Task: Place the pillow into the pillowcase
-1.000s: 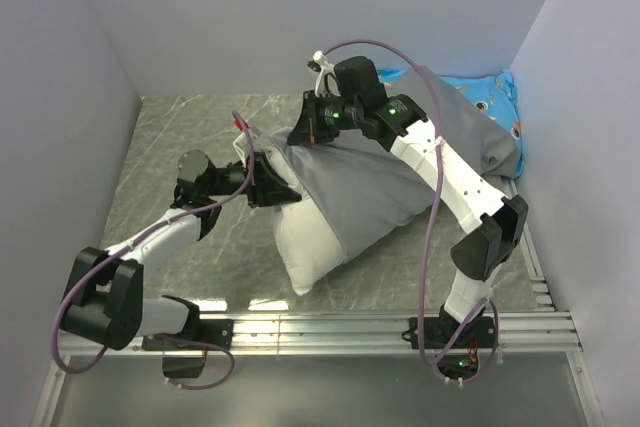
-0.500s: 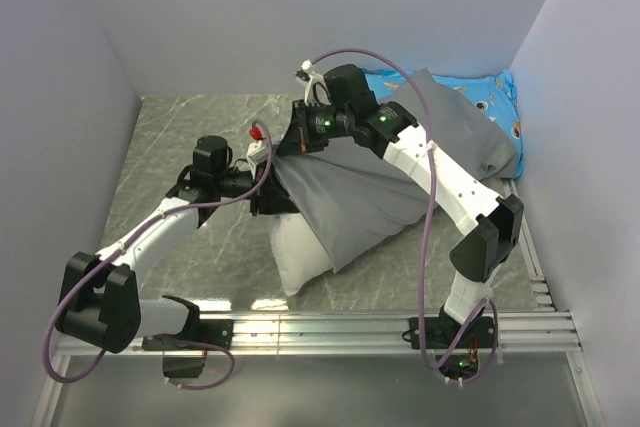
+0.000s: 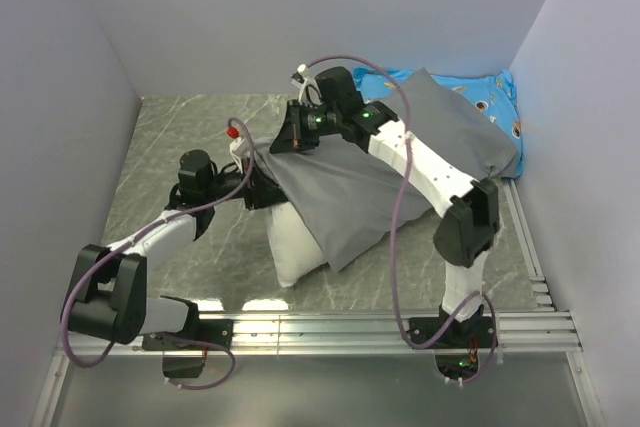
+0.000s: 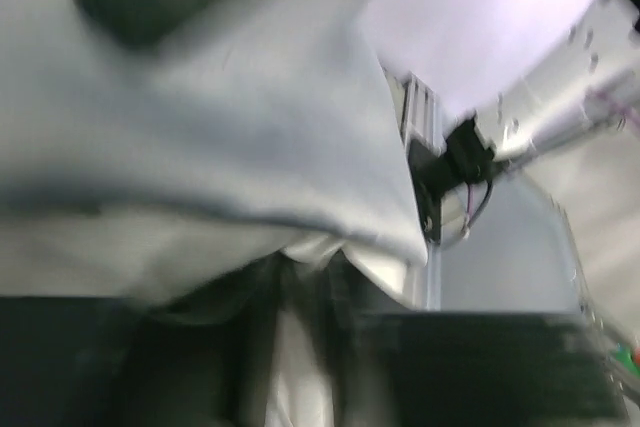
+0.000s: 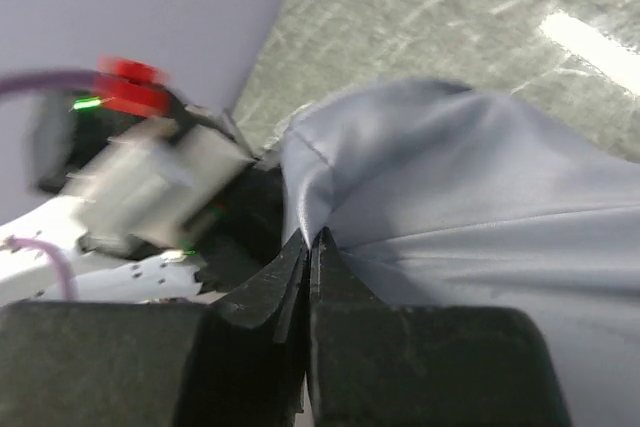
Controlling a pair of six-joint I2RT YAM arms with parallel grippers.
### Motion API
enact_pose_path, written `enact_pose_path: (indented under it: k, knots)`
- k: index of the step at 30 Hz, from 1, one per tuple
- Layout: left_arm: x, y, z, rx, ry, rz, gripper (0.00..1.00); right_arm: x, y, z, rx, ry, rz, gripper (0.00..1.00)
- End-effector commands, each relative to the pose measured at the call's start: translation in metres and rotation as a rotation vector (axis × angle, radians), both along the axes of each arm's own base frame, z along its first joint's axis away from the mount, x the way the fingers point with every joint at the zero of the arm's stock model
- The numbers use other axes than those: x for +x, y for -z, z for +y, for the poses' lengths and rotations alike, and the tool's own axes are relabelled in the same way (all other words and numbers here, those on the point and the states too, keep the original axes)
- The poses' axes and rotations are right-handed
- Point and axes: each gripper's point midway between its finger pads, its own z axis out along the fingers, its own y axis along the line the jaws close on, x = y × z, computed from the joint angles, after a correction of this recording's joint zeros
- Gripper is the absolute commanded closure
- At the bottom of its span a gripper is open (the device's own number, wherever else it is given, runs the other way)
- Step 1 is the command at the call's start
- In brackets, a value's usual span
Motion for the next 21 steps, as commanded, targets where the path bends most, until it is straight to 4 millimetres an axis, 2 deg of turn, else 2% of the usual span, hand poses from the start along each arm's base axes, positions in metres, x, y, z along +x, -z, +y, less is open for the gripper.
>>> enact_pose_path:
  k: [1,2,3,4,5,6,7,8,9,10,11,12,13,14,15,16,17,18,19,20,21]
  knots:
    - [0.044,-0.04,0.006,-0.126,-0.16,-0.026,0.69,0.008,-0.018,0.021,0.068,-0.069,-0.063,0.68]
    - [0.05,-0.042,0.013,-0.143,-0.182,0.013,0.64,0.01,-0.016,0.019,0.049,-0.066,-0.073,0.51]
    - [0.053,-0.045,0.019,-0.141,-0.193,0.011,0.57,0.019,-0.024,0.01,0.041,-0.038,-0.106,0.39]
    - [0.055,-0.04,0.026,-0.112,-0.206,0.065,0.48,0.025,-0.026,-0.001,0.011,-0.008,-0.148,0.22]
    - [0.063,-0.039,0.042,-0.066,-0.244,0.0,0.43,0.024,-0.049,-0.019,0.017,0.025,-0.205,0.18]
    - [0.06,-0.048,0.05,-0.038,-0.253,-0.06,0.41,0.033,-0.048,-0.042,-0.01,0.072,-0.218,0.17]
    - [0.06,-0.056,0.056,-0.001,-0.253,-0.105,0.22,0.036,-0.048,-0.062,-0.059,0.109,-0.264,0.17]
    - [0.054,-0.036,0.065,0.119,-0.234,-0.148,0.21,0.022,-0.062,-0.084,-0.072,0.128,-0.31,0.17]
    - [0.043,-0.036,0.069,0.189,-0.216,-0.202,0.2,0.02,-0.064,-0.103,-0.1,0.149,-0.342,0.19]
    - [0.039,-0.039,0.073,0.25,-0.194,-0.286,0.01,0.011,-0.058,-0.12,-0.164,0.133,-0.394,0.19]
    - [0.023,-0.02,0.078,0.338,-0.146,-0.319,0.01,-0.006,-0.075,-0.142,-0.189,0.161,-0.478,0.2]
    - [0.012,-0.018,0.084,0.394,-0.139,-0.382,0.01,-0.018,-0.04,-0.157,-0.271,0.144,-0.456,0.23]
    - [0.003,-0.005,0.088,0.457,-0.094,-0.473,0.01,-0.038,-0.041,-0.176,-0.31,0.123,-0.527,0.24]
    - [-0.006,0.005,0.091,0.496,-0.085,-0.47,0.01,-0.052,-0.002,-0.188,-0.383,0.084,-0.487,0.24]
    - [-0.013,0.012,0.098,0.555,-0.109,-0.485,0.01,-0.061,0.012,-0.197,-0.421,0.068,-0.493,0.25]
    - [-0.021,0.031,0.101,0.595,-0.103,-0.464,0.01,-0.071,0.027,-0.205,-0.464,0.034,-0.496,0.25]
    - [-0.029,0.036,0.097,0.615,-0.085,-0.493,0.01,-0.083,0.051,-0.213,-0.5,0.01,-0.465,0.25]
    - [-0.026,0.045,0.101,0.673,-0.113,-0.499,0.01,-0.087,0.064,-0.218,-0.523,0.0,-0.453,0.24]
    - [-0.031,0.06,0.1,0.695,-0.108,-0.484,0.01,-0.089,0.075,-0.22,-0.54,-0.011,-0.459,0.24]
    - [-0.035,0.063,0.094,0.691,-0.111,-0.468,0.01,-0.094,0.095,-0.227,-0.572,-0.03,-0.44,0.24]
    - [-0.033,0.073,0.095,0.705,-0.129,-0.46,0.01,-0.094,0.104,-0.231,-0.6,-0.04,-0.445,0.24]
